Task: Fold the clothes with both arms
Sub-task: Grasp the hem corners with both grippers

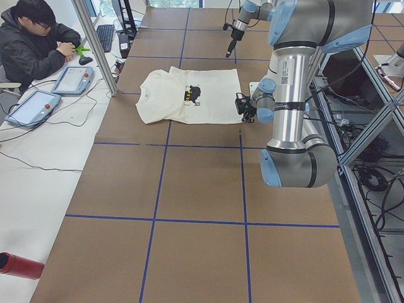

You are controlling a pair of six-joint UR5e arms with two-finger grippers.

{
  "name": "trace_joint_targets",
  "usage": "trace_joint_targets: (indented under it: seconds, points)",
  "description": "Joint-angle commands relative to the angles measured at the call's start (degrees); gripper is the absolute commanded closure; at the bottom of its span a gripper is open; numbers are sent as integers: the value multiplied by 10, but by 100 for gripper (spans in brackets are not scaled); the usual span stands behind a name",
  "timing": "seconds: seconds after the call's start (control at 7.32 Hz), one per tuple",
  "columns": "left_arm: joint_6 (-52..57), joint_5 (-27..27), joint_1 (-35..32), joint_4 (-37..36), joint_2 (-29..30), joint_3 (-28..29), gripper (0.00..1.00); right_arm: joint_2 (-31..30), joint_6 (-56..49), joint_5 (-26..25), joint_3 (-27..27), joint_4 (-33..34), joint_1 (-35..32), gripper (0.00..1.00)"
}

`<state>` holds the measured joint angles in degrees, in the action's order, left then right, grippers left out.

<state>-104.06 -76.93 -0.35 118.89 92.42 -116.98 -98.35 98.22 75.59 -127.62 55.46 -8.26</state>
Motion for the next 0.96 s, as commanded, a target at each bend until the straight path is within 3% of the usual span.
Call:
trace_joint_targets:
  seconds: [0.0,0.14,0.41,0.82]
  points:
    - [1,2,-2,-1,-2,-4,100,0,0,0,0,0,1,0]
    - [3,1,-4,-1,-2,-17,100,0,0,-1,0,1,3,2]
    - [17,2,-4,-1,0,-22,100,-3,83,-22,1,38,35,17]
    - [11,7,-8,4,1,-32,100,-4,124,-47,1,93,75,19]
